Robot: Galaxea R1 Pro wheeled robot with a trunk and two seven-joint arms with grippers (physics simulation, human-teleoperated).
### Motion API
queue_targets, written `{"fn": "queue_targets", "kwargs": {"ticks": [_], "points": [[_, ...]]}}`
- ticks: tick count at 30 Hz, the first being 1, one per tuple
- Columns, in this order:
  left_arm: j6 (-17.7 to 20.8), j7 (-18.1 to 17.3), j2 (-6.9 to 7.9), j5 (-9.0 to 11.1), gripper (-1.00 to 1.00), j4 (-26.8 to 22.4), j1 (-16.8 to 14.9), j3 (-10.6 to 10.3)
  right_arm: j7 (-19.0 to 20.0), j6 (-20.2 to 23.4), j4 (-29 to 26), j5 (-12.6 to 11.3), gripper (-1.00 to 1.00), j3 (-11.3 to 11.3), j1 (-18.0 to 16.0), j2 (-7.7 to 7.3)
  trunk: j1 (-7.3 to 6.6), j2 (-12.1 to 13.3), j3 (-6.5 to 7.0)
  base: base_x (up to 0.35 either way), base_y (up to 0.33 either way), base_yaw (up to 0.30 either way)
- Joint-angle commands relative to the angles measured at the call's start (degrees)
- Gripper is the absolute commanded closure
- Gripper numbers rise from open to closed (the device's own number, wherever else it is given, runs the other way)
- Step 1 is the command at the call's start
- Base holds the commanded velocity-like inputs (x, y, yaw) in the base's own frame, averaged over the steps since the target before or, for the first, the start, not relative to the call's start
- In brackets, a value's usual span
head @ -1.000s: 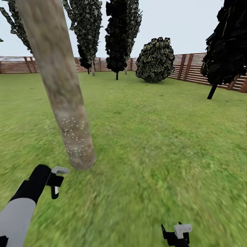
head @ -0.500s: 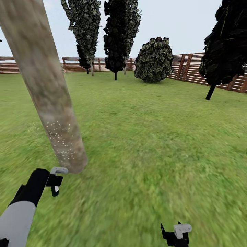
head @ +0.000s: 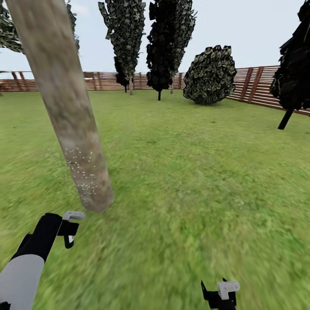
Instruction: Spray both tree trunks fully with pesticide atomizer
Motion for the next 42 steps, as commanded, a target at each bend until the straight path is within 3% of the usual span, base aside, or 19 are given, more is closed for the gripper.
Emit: {"fn": "queue_targets", "kwargs": {"ticks": [1, 26, 42], "points": [[0.01, -0.01, 0.0, -0.01, 1.0, 0.0, 0.0, 0.0, 0.0, 0.0, 0.0, -0.01, -1.0, 0.0, 0.0, 0.0, 0.0, 0.0, 0.0, 0.0, -0.277, 0.276], [0.08, -0.02, 0.09, -0.01, 1.0, 0.0, 0.01, 0.09, 0.0, -0.07, 0.0, -0.09, -1.0, -0.07, 0.0, -0.03, 0.0, 0.0, 0.0, 0.121, -0.275, 0.033], [0.08, -0.02, 0.09, -0.01, 1.0, 0.0, 0.01, 0.09, 0.0, -0.05, 0.0, -0.06, -1.0, -0.04, 0.0, 0.0, 0.0, 0.0, 0.0, 0.14, -0.274, 0.249]]}}
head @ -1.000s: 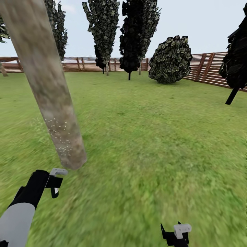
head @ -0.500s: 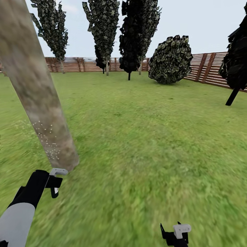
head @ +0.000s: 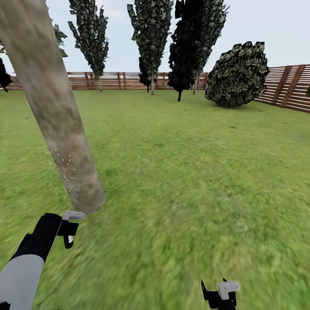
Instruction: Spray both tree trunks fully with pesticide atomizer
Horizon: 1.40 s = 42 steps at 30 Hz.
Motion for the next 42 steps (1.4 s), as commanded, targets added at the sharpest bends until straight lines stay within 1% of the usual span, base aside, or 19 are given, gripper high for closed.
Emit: {"fn": "queue_targets", "kwargs": {"ticks": [1, 8, 20, 36, 42], "points": [[-0.01, 0.0, 0.0, -0.01, 1.0, 0.0, -0.01, 0.0, 0.0, 0.0, 0.0, 0.02, -1.0, 0.01, 0.0, 0.0, 0.0, 0.0, 0.0, 0.14, -0.274, 0.278], [-0.01, -0.06, 0.03, -0.01, 1.0, 0.0, -0.02, 0.0, 0.0, 0.01, 0.0, 0.0, -1.0, -0.01, 0.0, 0.0, 0.0, 0.0, 0.0, 0.142, -0.272, 0.259], [-0.01, -0.07, 0.09, -0.01, 1.0, 0.09, 0.0, 0.0, 0.0, 0.02, 0.0, 0.0, -1.0, 0.0, 0.0, 0.0, 0.0, 0.0, 0.0, 0.214, -0.215, 0.041], [-0.01, -0.07, 0.09, 0.03, 1.0, 0.05, -0.01, 0.0, 0.0, 0.02, 0.0, 0.04, -1.0, -0.02, 0.0, 0.0, 0.0, 0.0, 0.0, 0.226, -0.202, 0.26], [-0.01, -0.07, 0.09, 0.07, 1.0, 0.05, 0.0, 0.0, 0.0, -0.01, 0.0, 0.04, -1.0, -0.02, 0.0, 0.01, 0.0, 0.0, 0.0, 0.204, -0.216, 0.023]]}}
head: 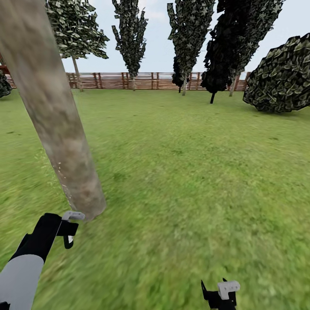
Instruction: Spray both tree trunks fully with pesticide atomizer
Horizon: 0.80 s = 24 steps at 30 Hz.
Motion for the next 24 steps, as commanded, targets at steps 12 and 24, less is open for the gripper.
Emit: {"fn": "queue_targets", "kwargs": {"ticks": [12, 24], "points": [[-0.01, 0.0, 0.0, -0.02, 1.0, -0.06, -0.01, 0.0, 0.0, 0.02, 0.0, -0.01, -1.0, -0.01, 0.0, 0.07, 0.0, 0.0, -0.36, 0.186, -0.227, 0.193], [-0.01, 0.0, 0.0, 0.0, 1.0, -0.05, 0.04, 0.0, 0.0, 0.01, 0.0, -0.04, -1.0, 0.0, 0.0, 0.07, 0.0, 0.0, -0.5, 0.068, -0.26, 0.088]]}}
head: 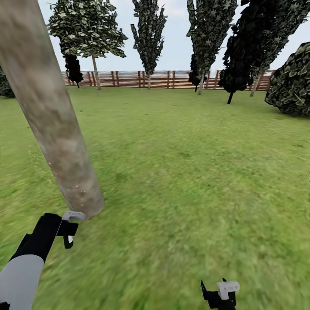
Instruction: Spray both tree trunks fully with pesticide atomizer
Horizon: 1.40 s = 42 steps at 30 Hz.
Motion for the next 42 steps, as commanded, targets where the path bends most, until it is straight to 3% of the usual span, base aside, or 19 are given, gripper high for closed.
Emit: {"fn": "queue_targets", "kwargs": {"ticks": [1, 15, 19, 22, 24, 27, 31, 42], "points": [[-0.04, 0.0, 0.0, -0.06, 1.0, -0.01, -0.01, 0.0, 0.0, 0.02, 0.0, -0.02, -1.0, 0.01, 0.0, 0.0, 0.0, 0.0, -0.01, 0.0, -0.272, 0.108], [-0.03, -0.05, 0.01, -0.05, 1.0, 0.06, 0.03, 0.0, 0.0, 0.05, 0.0, -0.01, -1.0, -0.02, 0.0, -0.01, 0.0, 0.0, -0.35, 0.017, -0.264, 0.234], [-0.31, -0.37, -0.22, 3.47, 1.0, 0.15, 0.03, -0.14, 0.0, -0.01, 0.0, -0.03, -1.0, -0.04, 0.0, -0.08, 0.0, 0.0, -0.42, 0.013, -0.046, 0.189], [-0.25, -0.06, -0.19, 4.54, 1.0, 0.42, -0.05, -0.6, 0.0, 0.02, -0.01, -0.03, -1.0, -0.04, 0.0, -0.08, 0.0, 0.0, -0.43, 0.002, -0.006, 0.037], [0.06, 0.02, -0.03, 4.68, 1.0, 2.93, -0.43, -0.67, 0.0, 0.03, 0.0, -0.03, -1.0, -0.04, 0.0, -0.16, 0.0, 0.0, -0.44, 0.0, -0.001, 0.007], [0.28, 0.08, 0.19, 4.4, 1.0, 10.54, -1.48, -0.66, 0.0, 0.0, 0.0, -0.03, -1.0, -0.04, 0.0, -0.24, 0.0, 0.0, -0.44, 0.0, 0.0, 0.001], [1.0, 0.15, -0.09, 3.21, 1.0, 17.41, -6.05, -0.75, 0.0, 0.05, 0.0, 0.0, -1.0, -0.04, 0.0, -0.28, 0.0, 0.0, -0.44, 0.0, 0.0, 0.0], [1.24, 0.08, -0.18, 2.81, 1.0, 17.72, -6.33, -0.81, 0.0, -0.03, 0.0, -0.03, -1.0, -0.04, 0.0, -0.51, 0.0, 0.0, -0.44, 0.077, 0.036, 0.0]]}}
